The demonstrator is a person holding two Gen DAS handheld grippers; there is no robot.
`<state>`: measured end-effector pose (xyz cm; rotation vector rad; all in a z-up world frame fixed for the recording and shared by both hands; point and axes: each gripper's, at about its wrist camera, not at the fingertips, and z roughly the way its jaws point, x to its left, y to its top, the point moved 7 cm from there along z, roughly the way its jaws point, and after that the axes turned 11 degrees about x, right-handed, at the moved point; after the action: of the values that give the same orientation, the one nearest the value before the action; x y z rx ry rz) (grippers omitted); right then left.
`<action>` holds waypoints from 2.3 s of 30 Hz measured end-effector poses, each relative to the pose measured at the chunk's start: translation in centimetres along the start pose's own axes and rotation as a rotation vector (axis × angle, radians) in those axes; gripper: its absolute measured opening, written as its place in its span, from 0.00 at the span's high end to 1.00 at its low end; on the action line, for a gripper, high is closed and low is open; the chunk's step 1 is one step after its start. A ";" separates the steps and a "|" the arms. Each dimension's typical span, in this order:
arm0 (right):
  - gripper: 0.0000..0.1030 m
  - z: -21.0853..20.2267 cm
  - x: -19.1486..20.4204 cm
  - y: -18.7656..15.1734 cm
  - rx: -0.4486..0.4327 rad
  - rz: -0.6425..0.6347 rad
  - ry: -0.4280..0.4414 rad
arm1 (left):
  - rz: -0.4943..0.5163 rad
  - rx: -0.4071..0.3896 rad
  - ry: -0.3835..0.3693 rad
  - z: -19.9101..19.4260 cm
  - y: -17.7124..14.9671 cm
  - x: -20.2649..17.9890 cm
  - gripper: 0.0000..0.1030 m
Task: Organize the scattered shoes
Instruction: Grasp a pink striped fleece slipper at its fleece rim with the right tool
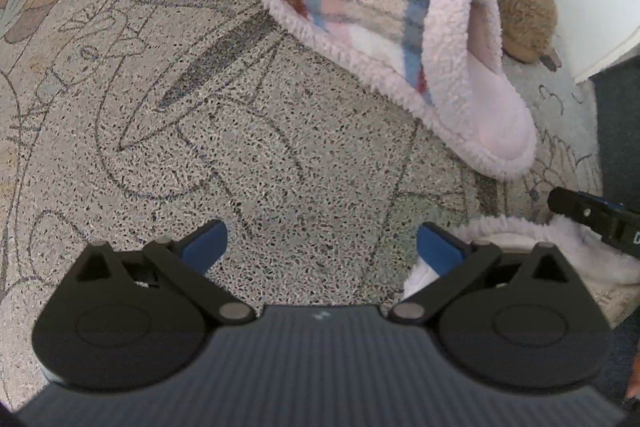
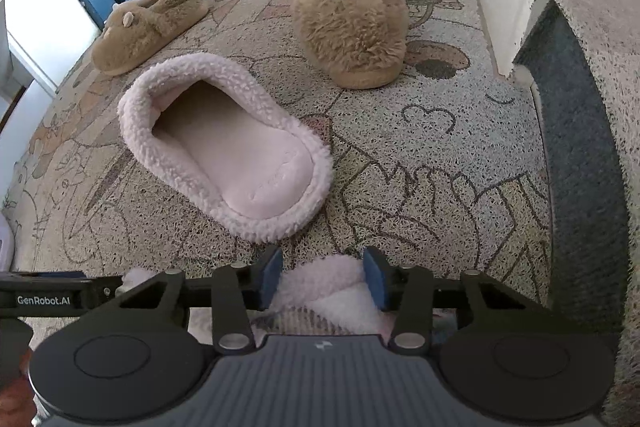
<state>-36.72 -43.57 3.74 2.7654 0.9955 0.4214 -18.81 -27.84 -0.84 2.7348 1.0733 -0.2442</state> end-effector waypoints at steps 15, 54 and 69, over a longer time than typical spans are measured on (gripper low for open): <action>0.17 -3.2 3.5 -1.6 0.064 -0.216 0.093 | -0.014 0.016 -0.032 0.4 0.1 -0.2 0.00; 0.76 -2.5 17.6 1.3 -0.165 -0.634 0.157 | -0.256 -0.027 -0.047 -3.1 4.1 8.9 0.00; 0.42 -1.5 16.6 0.1 -0.179 -0.476 0.186 | -0.281 -0.077 -0.027 -5.5 5.5 9.9 0.00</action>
<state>-24.87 -32.86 8.64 2.2624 1.5232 0.6571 -7.41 -23.95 2.93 2.5011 1.4278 -0.2728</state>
